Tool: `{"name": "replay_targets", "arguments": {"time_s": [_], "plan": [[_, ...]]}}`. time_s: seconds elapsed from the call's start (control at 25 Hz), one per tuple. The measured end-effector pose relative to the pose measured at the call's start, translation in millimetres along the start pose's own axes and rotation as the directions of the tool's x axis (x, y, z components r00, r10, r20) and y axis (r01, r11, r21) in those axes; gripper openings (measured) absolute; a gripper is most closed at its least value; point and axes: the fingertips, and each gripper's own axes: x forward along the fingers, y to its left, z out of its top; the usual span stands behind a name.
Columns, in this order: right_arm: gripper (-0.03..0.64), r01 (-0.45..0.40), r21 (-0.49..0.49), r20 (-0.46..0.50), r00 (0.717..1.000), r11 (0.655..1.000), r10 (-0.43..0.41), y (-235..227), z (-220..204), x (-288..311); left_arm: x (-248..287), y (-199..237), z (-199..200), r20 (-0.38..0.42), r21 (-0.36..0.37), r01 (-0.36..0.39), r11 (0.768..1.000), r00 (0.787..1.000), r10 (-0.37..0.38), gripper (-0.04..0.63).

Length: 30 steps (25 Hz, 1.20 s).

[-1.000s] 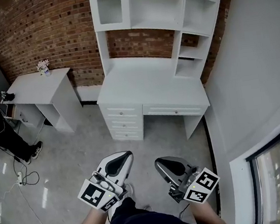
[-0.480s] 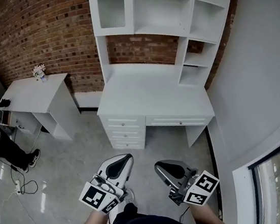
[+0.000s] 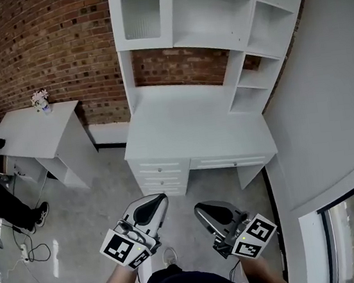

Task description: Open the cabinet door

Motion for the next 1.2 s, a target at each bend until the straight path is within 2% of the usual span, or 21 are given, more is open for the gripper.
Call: {"name": "replay_targets", "arguments": {"time_s": [0.52, 0.88, 1.2], "plan": [[0.026, 0.032, -0.019, -0.007, 0.999, 0.999, -0.032, -28.2, 11.4, 87.5, 9.9, 93.2, 10.3, 0.013, -0.009, 0.034, 0.999, 0.999, -0.034, 0.008], [0.026, 0.014, -0.034, -0.002, 1.0, 0.999, -0.014, -43.1, 18.1, 119.9, 16.7, 125.5, 19.1, 0.031, 0.021, 0.03, 0.999, 0.999, -0.031, 0.008], [0.026, -0.007, -0.029, 0.009, 1.0, 1.0, 0.008, -79.1, 27.7, 136.5, 43.4, 150.2, 16.0, 0.027, 0.033, 0.009, 0.999, 1.0, -0.01, 0.008]]}}
